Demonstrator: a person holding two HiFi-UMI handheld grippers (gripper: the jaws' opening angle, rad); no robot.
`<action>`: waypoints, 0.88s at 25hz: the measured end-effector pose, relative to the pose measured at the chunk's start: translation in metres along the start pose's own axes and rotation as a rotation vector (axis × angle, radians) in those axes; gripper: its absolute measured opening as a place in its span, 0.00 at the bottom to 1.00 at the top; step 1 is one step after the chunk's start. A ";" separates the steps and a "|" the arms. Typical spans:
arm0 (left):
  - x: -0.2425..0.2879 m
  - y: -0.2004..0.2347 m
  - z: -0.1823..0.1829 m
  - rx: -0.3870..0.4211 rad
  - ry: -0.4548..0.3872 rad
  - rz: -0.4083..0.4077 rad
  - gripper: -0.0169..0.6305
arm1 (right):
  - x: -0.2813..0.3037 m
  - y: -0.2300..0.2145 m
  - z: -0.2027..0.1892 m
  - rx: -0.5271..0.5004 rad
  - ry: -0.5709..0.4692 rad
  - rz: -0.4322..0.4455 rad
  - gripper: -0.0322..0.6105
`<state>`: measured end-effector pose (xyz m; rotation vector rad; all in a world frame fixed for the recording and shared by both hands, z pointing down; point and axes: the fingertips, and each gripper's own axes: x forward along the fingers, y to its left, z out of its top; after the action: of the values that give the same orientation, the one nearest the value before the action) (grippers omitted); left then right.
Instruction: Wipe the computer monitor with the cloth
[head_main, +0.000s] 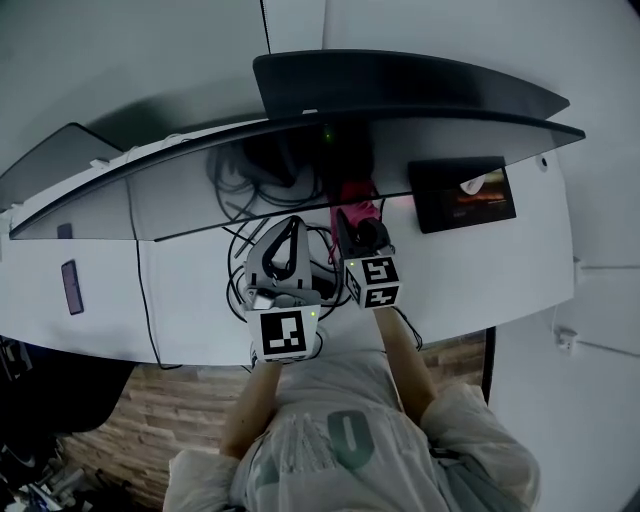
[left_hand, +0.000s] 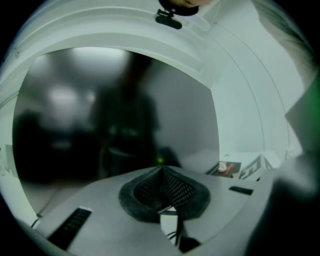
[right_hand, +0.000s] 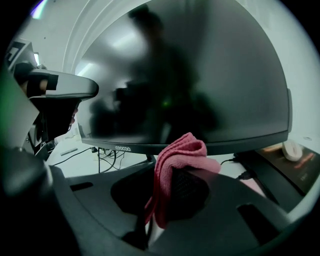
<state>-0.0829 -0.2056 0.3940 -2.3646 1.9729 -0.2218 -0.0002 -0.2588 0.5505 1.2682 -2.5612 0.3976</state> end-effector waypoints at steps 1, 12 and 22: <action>-0.003 0.004 -0.001 0.001 0.003 0.009 0.05 | 0.002 0.006 -0.001 -0.006 0.004 0.009 0.14; -0.043 0.050 -0.016 -0.021 0.044 0.129 0.05 | 0.018 0.073 0.001 -0.039 0.021 0.118 0.14; -0.084 0.097 -0.031 -0.052 0.064 0.238 0.05 | 0.037 0.138 0.002 -0.055 0.019 0.208 0.14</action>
<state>-0.1969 -0.1391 0.4059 -2.1495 2.2918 -0.2394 -0.1328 -0.2058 0.5438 0.9783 -2.6771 0.3736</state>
